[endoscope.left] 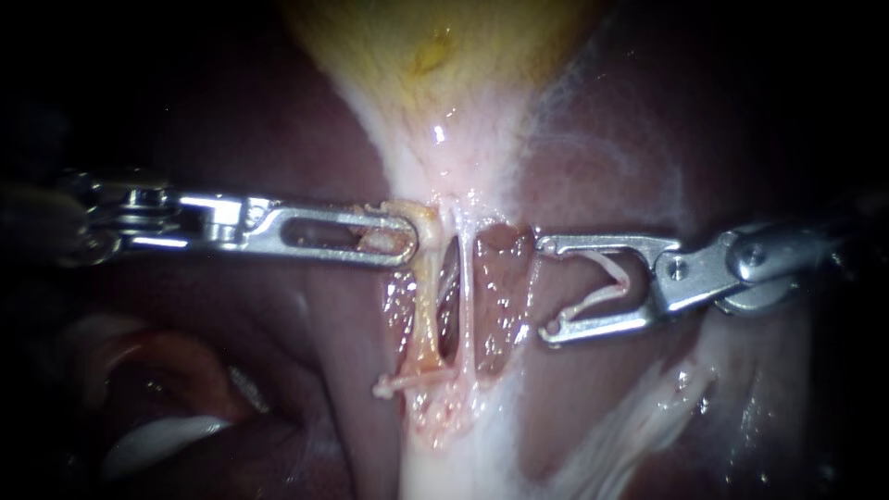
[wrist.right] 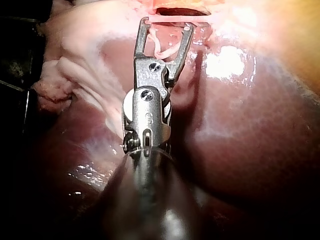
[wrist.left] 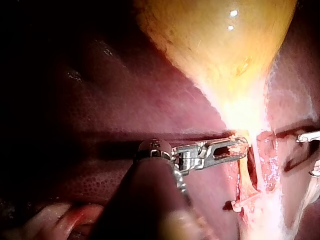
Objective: Clipping second clip left tube
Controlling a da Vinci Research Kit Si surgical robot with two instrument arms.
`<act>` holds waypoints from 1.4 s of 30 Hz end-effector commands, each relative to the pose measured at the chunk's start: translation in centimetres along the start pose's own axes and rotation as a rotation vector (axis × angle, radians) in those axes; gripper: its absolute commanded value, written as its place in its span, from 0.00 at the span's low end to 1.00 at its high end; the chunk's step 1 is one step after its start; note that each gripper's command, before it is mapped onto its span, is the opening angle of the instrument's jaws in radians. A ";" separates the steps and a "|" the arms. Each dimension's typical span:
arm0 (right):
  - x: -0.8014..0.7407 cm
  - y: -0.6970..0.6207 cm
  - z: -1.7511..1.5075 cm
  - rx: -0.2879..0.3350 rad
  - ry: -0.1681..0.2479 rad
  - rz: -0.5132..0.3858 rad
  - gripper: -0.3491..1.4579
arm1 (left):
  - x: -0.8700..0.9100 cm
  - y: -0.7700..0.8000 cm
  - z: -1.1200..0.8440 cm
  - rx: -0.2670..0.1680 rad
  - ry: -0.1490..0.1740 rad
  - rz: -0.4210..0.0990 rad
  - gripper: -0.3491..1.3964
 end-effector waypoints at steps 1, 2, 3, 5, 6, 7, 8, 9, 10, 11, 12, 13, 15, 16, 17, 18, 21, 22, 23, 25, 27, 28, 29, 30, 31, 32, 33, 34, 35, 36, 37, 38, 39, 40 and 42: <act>0.00 0.00 0.00 0.000 0.000 0.000 0.47 | -0.01 -0.01 -0.02 0.002 0.001 0.000 0.00; 0.00 0.00 0.00 0.000 0.000 0.000 0.47 | -0.02 -0.03 -0.05 0.003 0.002 -0.001 0.00; 0.00 0.00 0.00 0.000 0.000 0.000 0.47 | -0.03 -0.05 -0.08 0.005 0.004 -0.002 0.00; 0.00 0.00 0.00 0.000 0.000 0.000 0.47 | -0.05 -0.10 -0.16 0.007 0.007 -0.005 0.00; 0.00 0.00 0.00 0.000 0.000 0.000 0.47 | -0.06 -0.15 -0.23 0.008 0.010 -0.008 0.00; 0.00 0.00 0.00 0.000 0.000 0.000 0.47 | -0.08 -0.20 -0.28 0.009 0.012 -0.010 0.00; 0.00 0.00 0.00 0.000 0.000 0.000 0.47 | -0.09 -0.25 -0.33 0.006 0.013 -0.013 0.00; 0.00 0.00 0.00 0.000 0.000 0.000 0.47 | -0.10 -0.31 -0.39 0.006 0.009 -0.016 0.00; 0.00 0.00 0.00 0.000 0.000 0.000 0.47 | -0.11 -0.35 -0.44 0.011 0.006 -0.019 0.00; 0.00 0.00 0.00 0.000 0.000 0.000 0.47 | -0.11 -0.40 -0.48 0.014 0.001 -0.021 0.00; 0.00 0.00 0.00 0.000 0.000 0.000 0.47 | -0.12 -0.43 -0.51 0.012 0.000 -0.029 0.00; 0.00 0.00 0.01 0.000 0.000 0.000 0.47 | -0.12 -0.47 -0.54 0.017 -0.004 -0.030 0.00; 0.01 0.00 0.02 -0.004 -0.001 0.000 0.47 | -0.10 -0.51 -0.57 0.019 -0.005 -0.026 0.00; 0.01 0.00 0.02 -0.004 -0.001 0.000 0.47 | -0.10 -0.53 -0.58 0.019 -0.005 -0.026 0.00; 0.01 0.00 0.04 -0.005 -0.001 0.000 0.47 | -0.09 -0.53 -0.58 0.019 -0.006 -0.026 0.00; 0.01 -0.01 0.06 -0.003 0.000 0.000 0.47 | -0.09 -0.53 -0.58 0.019 -0.006 -0.026 0.00; -0.01 -0.02 0.16 0.000 0.000 -0.002 0.47 | -0.09 -0.53 -0.58 0.019 -0.005 -0.026 0.00; -0.03 -0.04 0.23 0.006 0.001 -0.010 0.47 | -0.09 -0.53 -0.58 0.019 -0.005 -0.026 0.00; -0.05 -0.05 0.29 0.009 0.002 0.006 0.47 | -0.09 -0.53 -0.58 0.019 -0.005 -0.025 0.00; -0.10 -0.08 0.44 0.018 0.004 0.035 0.47 | -0.09 -0.52 -0.57 0.019 -0.006 -0.025 0.00; -0.15 -0.11 0.62 0.025 0.004 0.058 0.47 | -0.09 -0.52 -0.57 0.019 -0.006 -0.025 0.00; -0.18 -0.12 0.69 0.028 0.005 0.061 0.47 | -0.09 -0.52 -0.57 0.019 -0.006 -0.025 0.00; -0.20 -0.13 0.77 0.035 0.006 0.064 0.47 | -0.09 -0.52 -0.57 0.019 -0.006 -0.025 0.00; -0.23 -0.14 0.87 0.038 0.006 0.073 0.47 | -0.09 -0.52 -0.57 0.019 -0.006 -0.025 0.00; -0.26 -0.14 0.94 0.040 0.005 0.076 0.47 | -0.09 -0.52 -0.57 0.019 -0.006 -0.025 0.00; -0.28 -0.15 1.01 0.039 0.004 0.085 0.47 | -0.08 -0.52 -0.57 0.019 -0.006 -0.025 0.00; -0.32 -0.14 1.10 0.039 0.004 0.093 0.47 | -0.08 -0.52 -0.57 0.019 -0.006 -0.025 0.00; -0.34 -0.14 1.16 0.040 0.003 0.103 0.47 | -0.08 -0.52 -0.57 0.019 -0.006 -0.025 0.00; -0.37 -0.13 1.22 0.043 0.003 0.107 0.47 | -0.08 -0.52 -0.57 0.019 -0.006 -0.025 0.00; -0.41 -0.12 1.28 0.049 0.003 0.111 0.47 | -0.08 -0.52 -0.56 0.019 -0.006 -0.025 0.00; -0.43 -0.11 1.33 0.050 0.003 0.115 0.47 | -0.08 -0.52 -0.56 0.019 -0.006 -0.025 0.00; -0.46 -0.11 1.38 0.049 0.002 0.119 0.47 | -0.08 -0.52 -0.56 0.019 -0.006 -0.025 0.00; -0.48 -0.10 1.42 0.055 0.002 0.129 0.47 | -0.08 -0.52 -0.56 0.019 -0.006 -0.025 0.00; -0.51 -0.10 1.46 0.062 0.003 0.132 0.47 | -0.08 -0.52 -0.56 0.019 -0.006 -0.025 0.00; -0.53 -0.10 1.54 0.070 0.003 0.139 0.47 | -0.08 -0.52 -0.56 0.019 -0.006 -0.025 0.00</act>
